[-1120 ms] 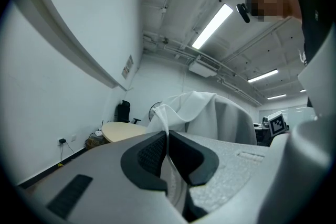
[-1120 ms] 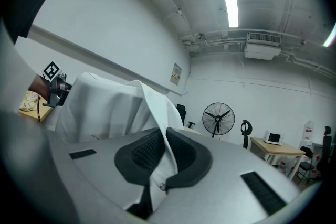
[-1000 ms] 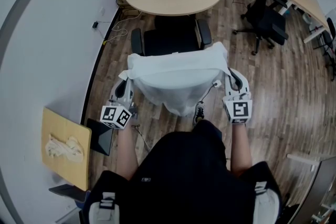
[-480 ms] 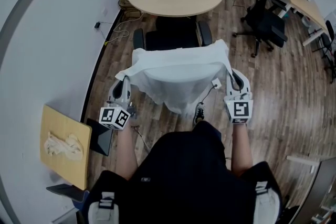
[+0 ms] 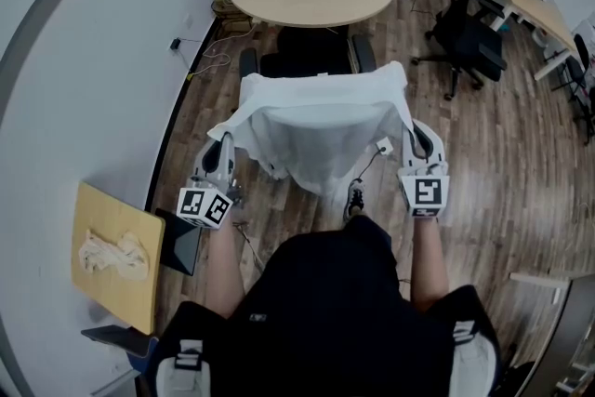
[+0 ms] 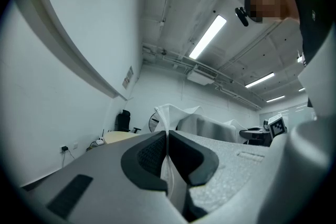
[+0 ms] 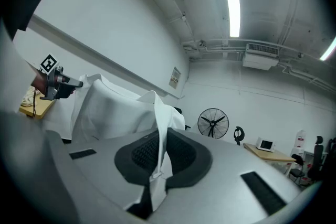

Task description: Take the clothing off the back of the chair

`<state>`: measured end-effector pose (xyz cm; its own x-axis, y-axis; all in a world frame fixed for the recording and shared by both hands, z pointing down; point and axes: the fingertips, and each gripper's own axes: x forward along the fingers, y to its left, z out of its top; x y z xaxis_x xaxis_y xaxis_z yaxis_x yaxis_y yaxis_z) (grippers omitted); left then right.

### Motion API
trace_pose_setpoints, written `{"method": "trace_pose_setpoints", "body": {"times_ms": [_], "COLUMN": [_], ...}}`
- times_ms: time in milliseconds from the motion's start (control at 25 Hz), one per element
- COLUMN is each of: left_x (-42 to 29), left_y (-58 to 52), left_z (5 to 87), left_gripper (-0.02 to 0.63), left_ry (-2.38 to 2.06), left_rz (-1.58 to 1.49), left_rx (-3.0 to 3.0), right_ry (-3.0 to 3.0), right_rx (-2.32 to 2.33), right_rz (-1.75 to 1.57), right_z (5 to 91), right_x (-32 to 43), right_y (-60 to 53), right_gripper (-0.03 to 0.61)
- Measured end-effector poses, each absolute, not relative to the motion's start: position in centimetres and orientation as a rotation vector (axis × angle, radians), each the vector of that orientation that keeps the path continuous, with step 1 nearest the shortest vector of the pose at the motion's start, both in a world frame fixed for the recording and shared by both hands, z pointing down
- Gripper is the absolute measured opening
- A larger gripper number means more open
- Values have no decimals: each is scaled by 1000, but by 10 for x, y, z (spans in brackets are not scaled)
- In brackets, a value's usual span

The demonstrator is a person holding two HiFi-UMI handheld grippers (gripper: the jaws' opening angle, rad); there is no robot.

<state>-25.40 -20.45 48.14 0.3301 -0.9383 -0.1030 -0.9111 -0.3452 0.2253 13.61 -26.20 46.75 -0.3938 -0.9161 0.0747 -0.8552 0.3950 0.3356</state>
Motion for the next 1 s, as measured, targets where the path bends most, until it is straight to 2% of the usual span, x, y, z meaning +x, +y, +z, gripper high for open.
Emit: {"method": "trace_pose_setpoints", "body": {"times_ms": [600, 880, 1000], "left_x": [-264, -285, -283], "left_y": [-169, -156, -148], "left_z": [483, 483, 494], "left_gripper": [6, 5, 5], "left_ry": [-1707, -1742, -1735], "left_rz": [-322, -442, -362], "left_rx": [2465, 2373, 2382], "right_ry": [-2350, -2349, -2314], "right_rx": [1653, 1776, 1723], "right_rz": [-281, -263, -253], "right_z": [478, 463, 480], "right_x": [152, 173, 174], "right_y": [-211, -201, -195], "right_gripper": [-3, -3, -3]}}
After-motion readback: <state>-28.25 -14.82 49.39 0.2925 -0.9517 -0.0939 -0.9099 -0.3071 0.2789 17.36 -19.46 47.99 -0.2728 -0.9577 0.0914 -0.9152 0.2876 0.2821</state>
